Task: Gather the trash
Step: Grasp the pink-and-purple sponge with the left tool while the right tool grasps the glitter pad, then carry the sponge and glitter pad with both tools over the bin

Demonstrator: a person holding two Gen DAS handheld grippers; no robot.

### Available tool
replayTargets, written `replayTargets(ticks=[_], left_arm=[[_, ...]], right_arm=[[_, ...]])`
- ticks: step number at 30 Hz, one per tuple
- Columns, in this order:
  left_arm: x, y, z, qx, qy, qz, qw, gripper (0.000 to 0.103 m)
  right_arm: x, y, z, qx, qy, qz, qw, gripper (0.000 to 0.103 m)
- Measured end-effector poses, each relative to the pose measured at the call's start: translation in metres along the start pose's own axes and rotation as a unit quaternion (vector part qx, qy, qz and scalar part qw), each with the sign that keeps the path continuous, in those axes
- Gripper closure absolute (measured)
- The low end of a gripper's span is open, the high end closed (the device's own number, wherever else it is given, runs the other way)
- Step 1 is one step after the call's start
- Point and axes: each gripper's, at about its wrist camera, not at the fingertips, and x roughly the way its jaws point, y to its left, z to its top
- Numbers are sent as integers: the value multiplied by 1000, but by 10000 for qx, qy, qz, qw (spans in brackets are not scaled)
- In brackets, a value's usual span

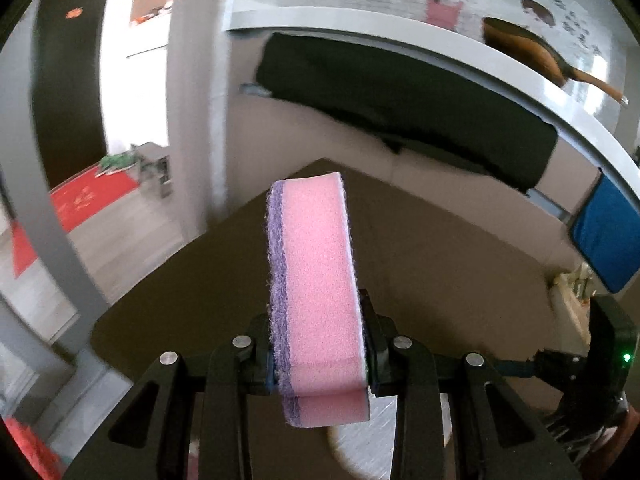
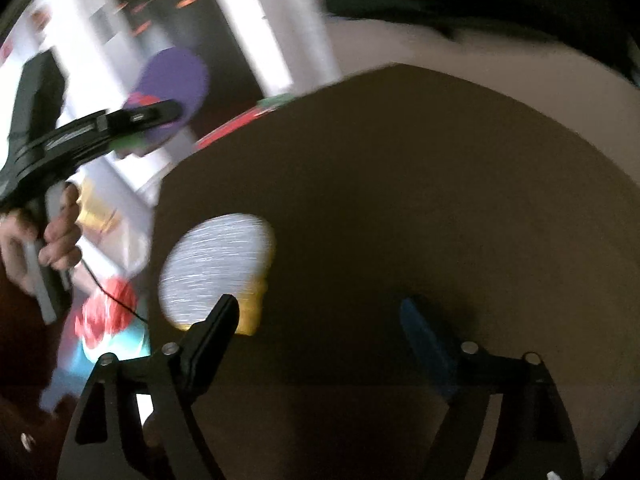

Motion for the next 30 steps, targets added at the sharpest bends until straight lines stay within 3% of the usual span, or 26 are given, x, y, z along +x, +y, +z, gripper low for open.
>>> replayTargets(ticks=[2, 4, 7, 10, 11, 12, 15, 21, 25, 30], left_arm=[[-8, 16, -10, -144, 63, 38, 9999, 71], [-16, 30, -19, -291, 77, 37, 9995, 71], [-21, 47, -30, -478, 103, -5, 9988, 71], [-19, 55, -36, -559, 187, -43, 9982, 71], [-18, 56, -37, -579, 215, -64, 9981, 71], [-16, 55, -38, -615, 231, -116, 9978, 71], [-15, 44, -37, -576, 206, -304, 9977, 71], [-7, 2, -30, -265, 228, -657, 9972, 71], [-8, -46, -19, 25, 128, -998, 9949, 71], [-12, -124, 1, 509, -114, -1411, 9886, 71]], right_arm=[[14, 27, 8, -361, 101, 0, 9993, 49], [31, 42, 17, -473, 203, 23, 9987, 55], [54, 45, 25, -325, 306, -122, 9989, 55], [55, 44, 27, -212, 323, 3, 9993, 77], [51, 44, 26, -235, 286, -77, 9993, 89], [45, 45, 26, -297, 225, -177, 9991, 91], [17, 40, 22, -323, 20, -213, 9992, 93], [-63, -14, 9, 120, -476, -945, 9943, 94], [-125, -54, -6, 572, -941, -1666, 9799, 94], [-191, -72, -15, 710, -1569, -2249, 9590, 94]])
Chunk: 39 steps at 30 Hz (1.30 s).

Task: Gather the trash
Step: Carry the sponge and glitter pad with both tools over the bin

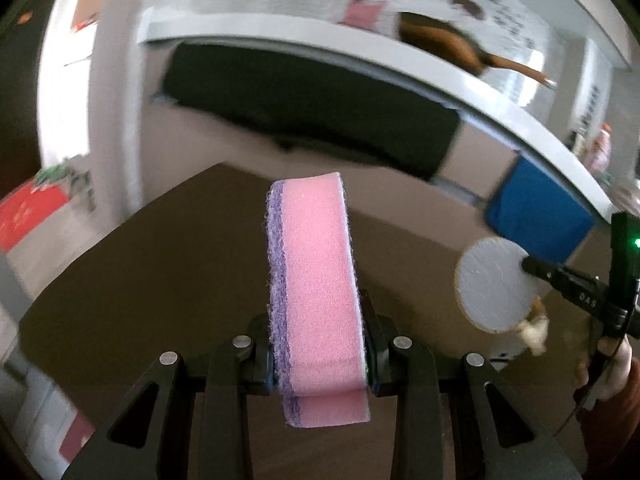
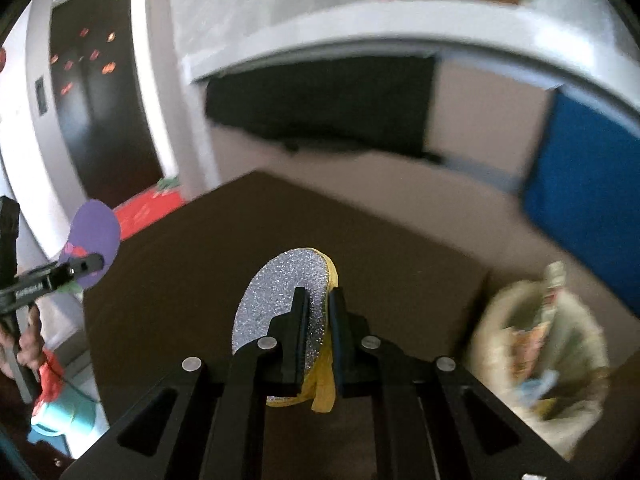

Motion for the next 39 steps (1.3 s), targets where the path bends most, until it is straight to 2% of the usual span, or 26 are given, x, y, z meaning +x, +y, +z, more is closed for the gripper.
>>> replayTargets(ticks=[5, 10, 16, 20, 25, 29, 34, 39], left_arm=[[16, -78, 27, 498, -318, -258, 9979, 71], [33, -160, 47, 1045, -696, -565, 9905, 71], [55, -239, 51, 1524, -831, -934, 9804, 71], [75, -276, 52, 1705, -691, -1136, 9763, 71], [92, -307, 45, 1827, -493, -1322, 9730, 71], [104, -325, 41, 1870, -374, -1406, 9715, 71], [121, -330, 37, 1873, -178, -1441, 9715, 71], [147, -322, 32, 1731, 31, -1354, 9755, 71]], right_arm=[[-50, -25, 8, -23, -616, -403, 9973, 94], [-90, -52, 15, -119, -1037, -862, 9908, 94], [-131, -102, 13, 53, -1319, -1364, 9818, 94], [-147, -135, 5, 218, -1423, -1617, 9763, 94], [-156, -164, -7, 374, -1485, -1927, 9692, 94], [-156, -178, -17, 583, -1474, -1962, 9677, 94], [-155, -192, -29, 719, -1451, -1994, 9665, 94], [-150, -205, -41, 908, -1394, -1990, 9658, 93]])
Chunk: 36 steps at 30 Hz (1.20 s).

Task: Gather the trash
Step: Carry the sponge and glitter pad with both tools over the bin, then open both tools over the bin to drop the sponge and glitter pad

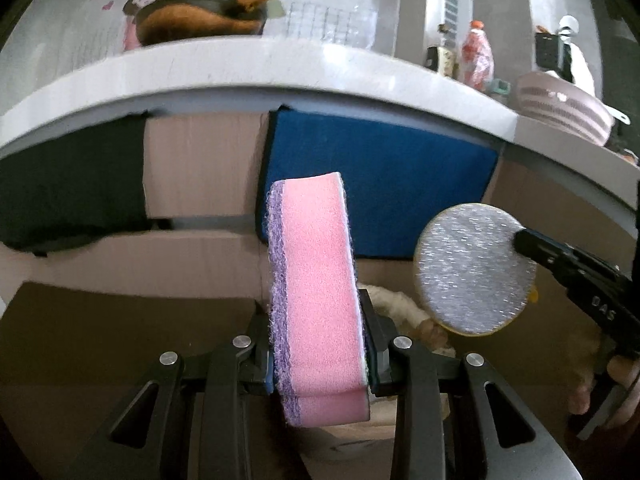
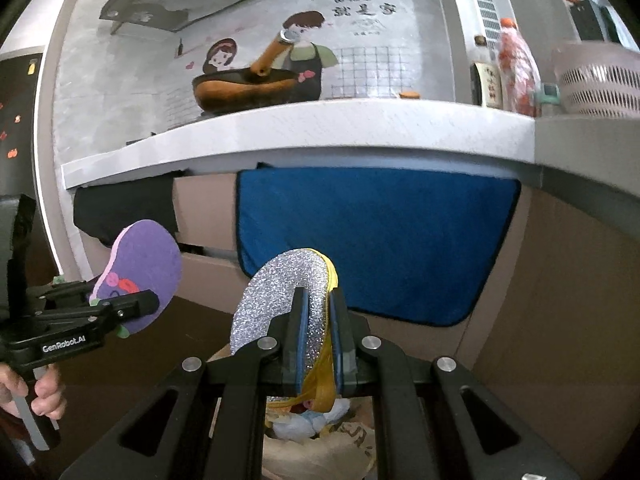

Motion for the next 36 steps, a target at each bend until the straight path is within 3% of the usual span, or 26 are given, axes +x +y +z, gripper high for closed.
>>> replayTargets(ticks=[3, 8, 14, 20, 24, 29, 36], left_arm=[[21, 7, -6, -132, 177, 2, 9998, 71], [74, 8, -19, -336, 662, -375, 9965, 71], [151, 4, -44, -643, 1570, -682, 9831, 71], [185, -1, -62, -684, 2051, -846, 9727, 71], [176, -1, -68, -578, 1962, -1066, 9730, 70], [155, 2, -63, -400, 1728, -1244, 9762, 56], [128, 17, -43, -476, 1257, -870, 9871, 51]], right_arm=[[8, -6, -8, 110, 82, 5, 9999, 93], [25, -15, -20, 224, 272, -67, 9994, 93], [45, -32, -28, 314, 455, -278, 9981, 93], [69, -43, -39, 286, 757, -472, 9956, 93], [83, -43, -48, 241, 926, -484, 9942, 93], [103, -37, -59, 259, 1100, -385, 9928, 93], [135, -26, -74, 401, 1406, -177, 9891, 93]])
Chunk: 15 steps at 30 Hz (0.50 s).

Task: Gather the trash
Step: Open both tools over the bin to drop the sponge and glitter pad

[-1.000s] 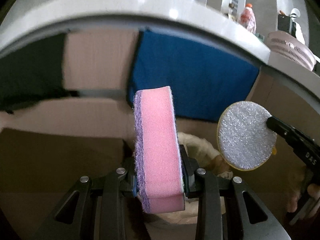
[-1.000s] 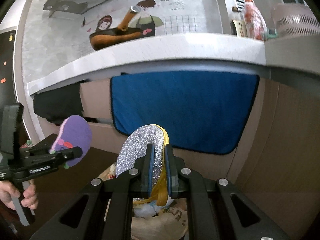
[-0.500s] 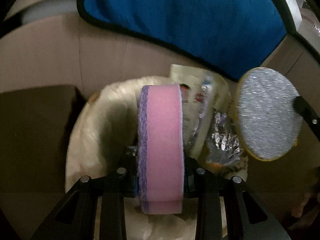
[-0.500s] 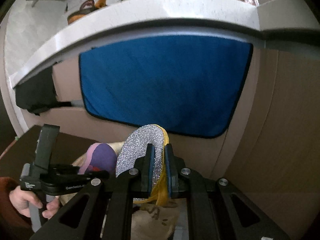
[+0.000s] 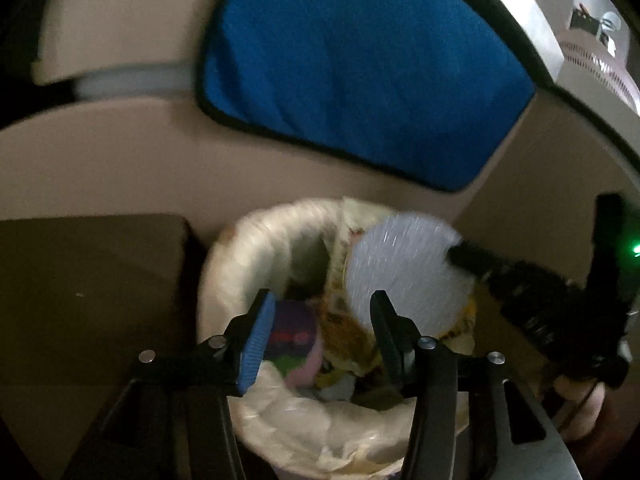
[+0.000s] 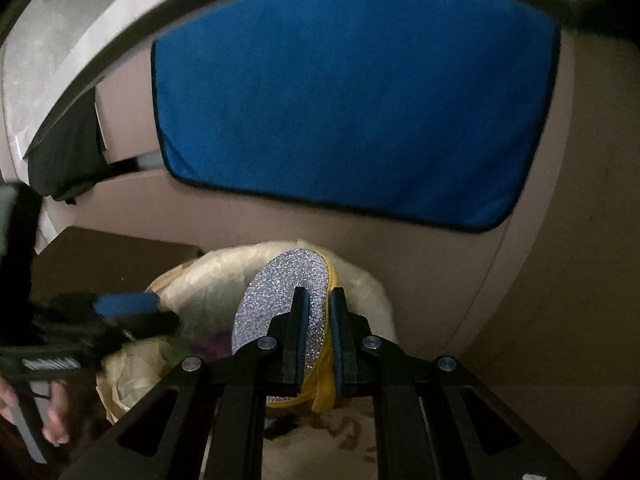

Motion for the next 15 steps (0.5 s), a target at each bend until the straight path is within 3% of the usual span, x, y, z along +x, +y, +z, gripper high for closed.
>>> replayTargets(ticks=[4, 7, 8, 11, 15], left_arm=[[-28, 6, 0, -26, -254, 227, 9994, 50], [-47, 7, -6, -110, -432, 424, 9981, 50], [-55, 7, -9, -120, -507, 509, 9973, 50], [-77, -1, -21, -58, -644, 800, 9947, 50], [-114, -12, -49, -80, -635, 799, 9947, 50]], right_arm=[[17, 5, -9, 110, 296, 179, 9993, 85], [8, 6, -14, 199, 190, 120, 9995, 62], [1, 6, -15, 255, 96, 105, 9996, 59], [-24, 9, -18, 361, -94, 110, 9992, 59], [-70, 25, -31, 397, -250, 116, 9988, 56]])
